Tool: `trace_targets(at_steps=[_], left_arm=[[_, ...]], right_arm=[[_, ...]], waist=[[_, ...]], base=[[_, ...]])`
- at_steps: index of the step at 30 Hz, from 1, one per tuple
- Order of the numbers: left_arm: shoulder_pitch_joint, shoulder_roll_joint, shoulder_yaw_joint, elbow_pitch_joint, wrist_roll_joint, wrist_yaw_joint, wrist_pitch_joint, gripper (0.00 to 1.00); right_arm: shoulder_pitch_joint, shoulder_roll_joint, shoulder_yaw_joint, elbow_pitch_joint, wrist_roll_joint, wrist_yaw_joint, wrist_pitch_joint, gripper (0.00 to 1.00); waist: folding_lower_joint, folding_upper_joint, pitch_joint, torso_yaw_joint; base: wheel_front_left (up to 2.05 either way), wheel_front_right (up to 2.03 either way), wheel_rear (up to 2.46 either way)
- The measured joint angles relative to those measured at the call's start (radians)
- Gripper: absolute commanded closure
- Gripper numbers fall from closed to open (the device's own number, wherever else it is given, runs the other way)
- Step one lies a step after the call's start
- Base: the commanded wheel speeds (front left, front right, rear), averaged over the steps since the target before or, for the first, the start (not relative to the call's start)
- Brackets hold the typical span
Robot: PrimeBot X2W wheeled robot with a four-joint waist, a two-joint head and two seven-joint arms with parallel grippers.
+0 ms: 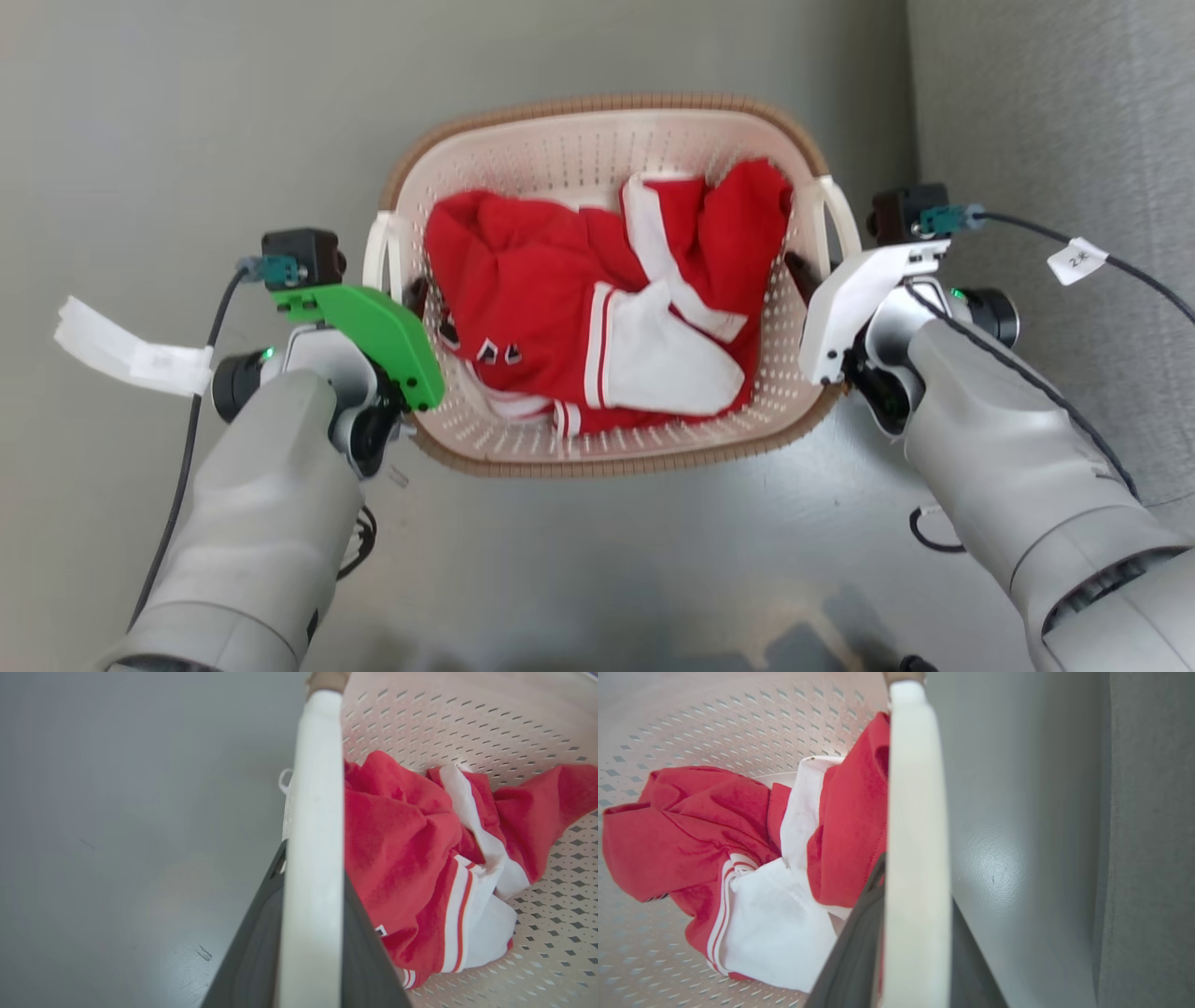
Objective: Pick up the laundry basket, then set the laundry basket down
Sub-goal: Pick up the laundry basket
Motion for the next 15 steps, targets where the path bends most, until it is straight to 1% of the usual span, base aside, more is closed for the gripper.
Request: trace_targets(at_steps=[9,11,15], left_arm=[[0.067,0.006,-0.041,0.009,-0.045,0.001,0.037,1.0],[0.082,0.006,-0.046,0.01,-0.054,0.001,0.046,1.0],[0.109,0.006,-0.058,0.02,-0.07,0.001,0.064,1.0]], right_arm=[[0.076,-0.003,0.057,-0.018,0.046,-0.002,0.051,1.0],[0.095,-0.003,0.07,-0.021,0.058,-0.008,0.06,1.0],[0.128,-0.003,0.089,-0.023,0.084,-0.009,0.088,1.0]], waist=[[0.0,0.0,-0.116,-0.009],[0.0,0.0,-0.142,-0.011],[0.0,-0.0001,-0.193,-0.013]], base=[[0.0,0.0,0.0],[0.0,0.0,0.0],[0.0,0.0,0.0]])
